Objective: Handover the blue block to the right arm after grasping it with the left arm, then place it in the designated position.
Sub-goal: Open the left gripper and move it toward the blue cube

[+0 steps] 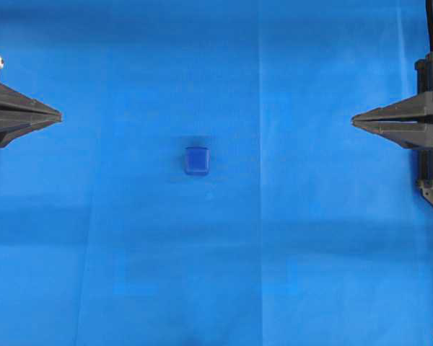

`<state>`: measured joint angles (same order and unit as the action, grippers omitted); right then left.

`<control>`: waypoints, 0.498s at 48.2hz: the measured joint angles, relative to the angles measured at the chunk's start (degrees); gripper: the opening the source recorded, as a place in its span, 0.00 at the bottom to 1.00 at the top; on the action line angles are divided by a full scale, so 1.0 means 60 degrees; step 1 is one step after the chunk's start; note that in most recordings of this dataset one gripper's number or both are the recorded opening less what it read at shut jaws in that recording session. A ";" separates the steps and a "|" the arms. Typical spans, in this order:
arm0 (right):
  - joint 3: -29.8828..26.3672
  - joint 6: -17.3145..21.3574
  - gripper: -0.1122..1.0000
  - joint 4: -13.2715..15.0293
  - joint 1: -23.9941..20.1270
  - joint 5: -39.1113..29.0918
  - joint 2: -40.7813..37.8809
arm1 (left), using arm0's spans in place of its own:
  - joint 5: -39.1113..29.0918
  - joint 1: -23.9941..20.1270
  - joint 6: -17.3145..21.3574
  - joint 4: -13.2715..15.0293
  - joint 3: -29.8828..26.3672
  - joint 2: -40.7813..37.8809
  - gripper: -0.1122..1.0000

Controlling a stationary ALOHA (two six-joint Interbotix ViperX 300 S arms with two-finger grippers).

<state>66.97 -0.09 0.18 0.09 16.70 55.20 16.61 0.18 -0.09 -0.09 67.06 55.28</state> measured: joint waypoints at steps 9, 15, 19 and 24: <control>-0.0146 -0.0088 0.05 0.0015 0.0000 -0.0659 -0.0132 | 0.0000 -0.0044 -0.0117 0.0000 -0.0015 0.0000 0.10; -0.0322 0.0000 0.05 0.0029 0.0000 -0.1128 -0.0146 | -0.0029 -0.0044 -0.0117 0.0015 -0.0015 0.0015 0.10; -0.0337 0.0015 0.05 0.0029 0.0015 -0.1187 -0.0117 | -0.0044 -0.0044 -0.0117 0.0000 -0.0015 0.0015 0.10; -0.0337 0.0029 0.05 0.0029 0.0000 -0.1187 -0.0117 | -0.0029 -0.0059 -0.0117 0.0015 -0.0015 0.0015 0.10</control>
<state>64.95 0.09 0.35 0.09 9.58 54.49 16.44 -0.18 -0.79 0.00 66.97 55.37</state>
